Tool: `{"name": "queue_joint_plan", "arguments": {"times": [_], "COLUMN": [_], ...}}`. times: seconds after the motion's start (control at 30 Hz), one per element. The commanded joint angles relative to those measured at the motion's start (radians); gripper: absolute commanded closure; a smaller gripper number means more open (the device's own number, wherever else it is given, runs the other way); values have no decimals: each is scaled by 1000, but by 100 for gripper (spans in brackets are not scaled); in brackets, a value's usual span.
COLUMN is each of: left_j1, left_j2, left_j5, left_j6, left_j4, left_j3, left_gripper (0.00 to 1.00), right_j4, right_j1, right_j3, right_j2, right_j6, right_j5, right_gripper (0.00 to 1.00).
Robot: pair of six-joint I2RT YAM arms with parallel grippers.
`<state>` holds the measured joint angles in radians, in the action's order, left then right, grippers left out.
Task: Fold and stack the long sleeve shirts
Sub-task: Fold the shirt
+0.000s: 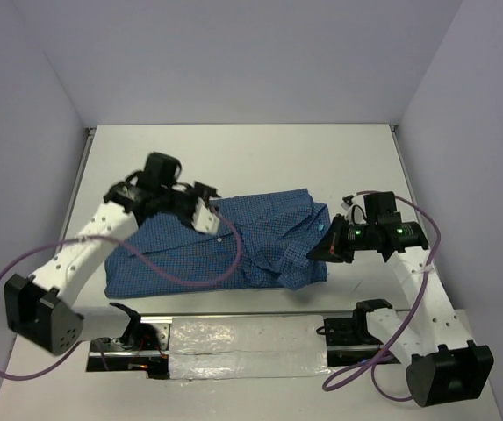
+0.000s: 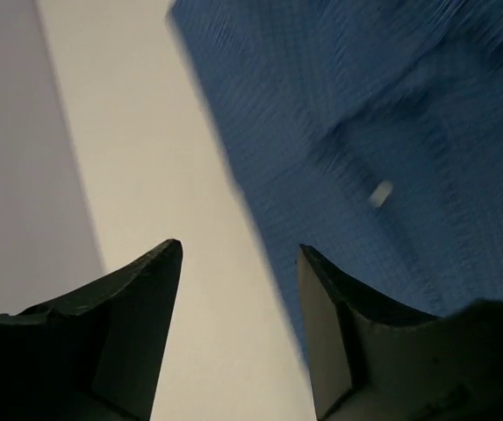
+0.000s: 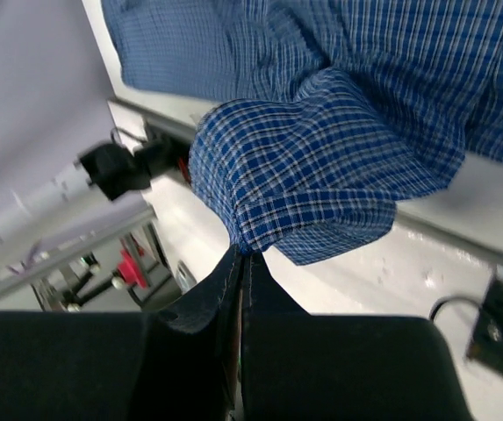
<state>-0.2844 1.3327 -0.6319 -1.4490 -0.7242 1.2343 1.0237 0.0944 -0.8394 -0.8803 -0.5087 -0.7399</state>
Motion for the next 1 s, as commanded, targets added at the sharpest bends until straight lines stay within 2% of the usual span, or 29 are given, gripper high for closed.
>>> {"name": "queue_joint_plan", "arguments": {"times": [0.0,0.03,0.07,0.13,0.17,0.2,0.23,0.3,0.33,0.4,0.47,0.5,0.57,0.67,0.77,0.83,0.87,0.97], "left_j1": [-204,-247,-341,-421,-456,-493,-501,-501,-503,-504,-512,-515,-522,-538,-579,-614,-625,-651], "left_j2": [-124,-135,-132,-101,-84,-67,-26,12,41,62,91,105,154,203,206,204,207,214], "left_j5": [-115,-111,-70,1,42,88,87,64,23,-29,-26,-19,21,43,70,87,98,112], "left_j6": [385,438,554,694,782,935,1007,1180,1216,1333,1415,1503,1596,1668,1650,1653,1650,1665], "left_j4": [187,236,338,443,495,553,566,578,588,662,706,710,669,597,566,533,516,485], "left_j3": [-155,-183,-234,-272,-286,-288,-282,-256,-253,-262,-242,-222,-149,-87,-75,-72,-67,-58], "left_gripper": [29,23,22,24,27,29,36,45,52,55,52,49,43,39,44,51,60,67], "right_j4": [-251,-279,-325,-378,-399,-445,-468,-552,-580,-655,-697,-700,-702,-708,-717,-743,-754,-780], "right_j1": [-9,-12,-13,-18,-21,-22,-24,-30,-33,-33,-33,-32,-33,-33,-32,-32,-33,-33], "right_j3": [51,63,80,101,108,112,121,149,161,200,235,243,256,261,269,284,292,318], "right_j2": [-9,-14,-23,-29,-31,-32,-29,-23,-22,-19,-10,-3,20,47,60,69,72,87], "right_j6": [-96,-120,-132,-175,-189,-201,-218,-281,-306,-376,-408,-425,-433,-447,-456,-479,-490,-511], "right_j5": [7,13,29,40,48,68,80,100,123,145,155,166,195,221,249,255,254,254], "right_gripper": [100,100,100,100,100,100,100,100,100,100,100,100,100,100,100,100,100,100]}}
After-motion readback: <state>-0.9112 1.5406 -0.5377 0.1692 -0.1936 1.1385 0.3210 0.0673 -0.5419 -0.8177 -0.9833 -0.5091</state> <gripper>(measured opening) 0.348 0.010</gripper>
